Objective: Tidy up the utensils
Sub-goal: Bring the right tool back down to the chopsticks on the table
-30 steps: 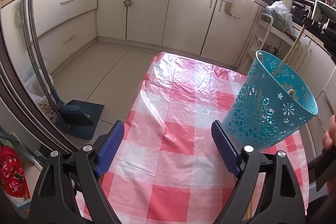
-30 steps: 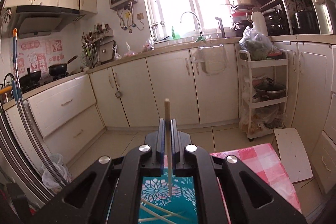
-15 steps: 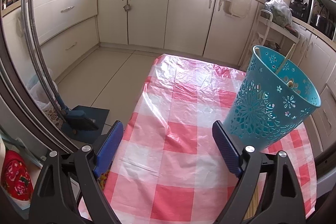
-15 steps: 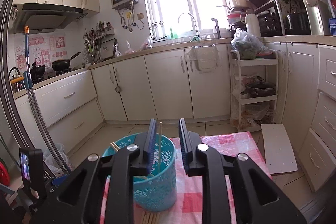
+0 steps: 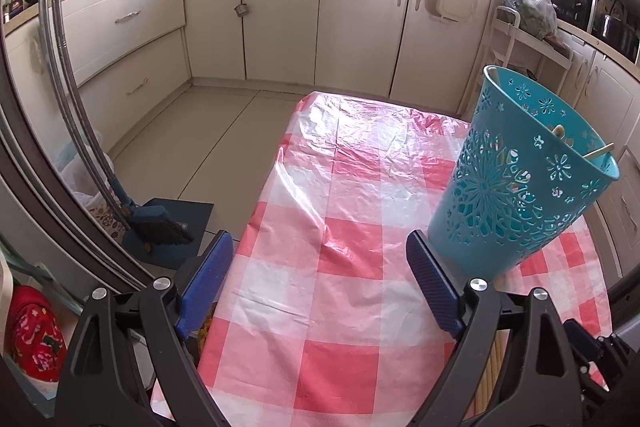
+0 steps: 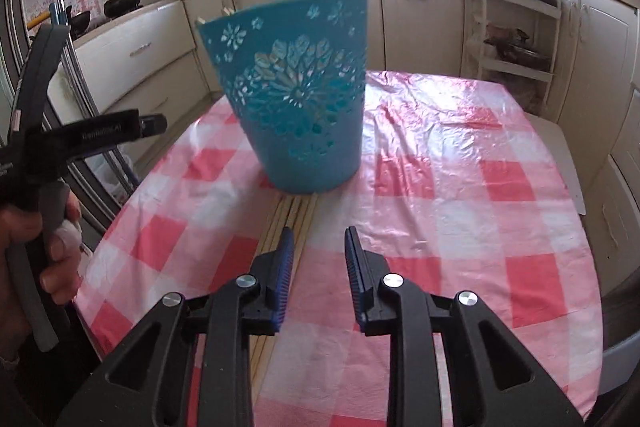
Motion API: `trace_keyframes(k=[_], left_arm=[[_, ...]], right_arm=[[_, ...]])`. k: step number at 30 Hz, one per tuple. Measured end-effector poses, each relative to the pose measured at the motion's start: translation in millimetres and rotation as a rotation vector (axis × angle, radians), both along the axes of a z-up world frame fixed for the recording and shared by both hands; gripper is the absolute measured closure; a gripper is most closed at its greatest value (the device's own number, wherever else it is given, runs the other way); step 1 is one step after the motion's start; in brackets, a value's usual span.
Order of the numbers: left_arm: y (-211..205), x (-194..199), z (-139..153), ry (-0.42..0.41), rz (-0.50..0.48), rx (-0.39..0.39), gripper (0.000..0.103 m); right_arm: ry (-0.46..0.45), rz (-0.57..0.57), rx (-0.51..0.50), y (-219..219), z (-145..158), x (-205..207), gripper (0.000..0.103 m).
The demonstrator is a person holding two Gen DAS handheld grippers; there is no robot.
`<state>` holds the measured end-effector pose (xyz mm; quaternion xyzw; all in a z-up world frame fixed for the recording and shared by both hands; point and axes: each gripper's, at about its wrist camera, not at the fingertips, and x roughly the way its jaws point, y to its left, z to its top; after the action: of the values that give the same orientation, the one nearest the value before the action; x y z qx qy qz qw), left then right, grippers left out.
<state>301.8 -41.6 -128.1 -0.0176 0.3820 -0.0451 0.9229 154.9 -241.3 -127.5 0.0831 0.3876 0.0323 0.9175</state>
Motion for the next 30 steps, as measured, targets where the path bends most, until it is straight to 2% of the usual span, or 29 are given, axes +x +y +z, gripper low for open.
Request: trace_keyframes(k=[12, 24, 30], left_arm=[[0.1, 3.5, -2.5, 0.019, -0.009, -0.011, 0.017], [-3.0, 5.8, -7.9, 0.035, -0.016, 0.004, 0.016], [0.3, 5.6, -8.9, 0.039, -0.013, 0.000, 0.016]], right_arm=[[0.141, 0.003, -0.055, 19.4, -30.6, 28.8, 0.081], [0.146, -0.002, -0.072, 11.9, -34.4, 30.8, 0.083], [0.147, -0.002, -0.084, 8.9, -33.7, 20.7, 0.094]])
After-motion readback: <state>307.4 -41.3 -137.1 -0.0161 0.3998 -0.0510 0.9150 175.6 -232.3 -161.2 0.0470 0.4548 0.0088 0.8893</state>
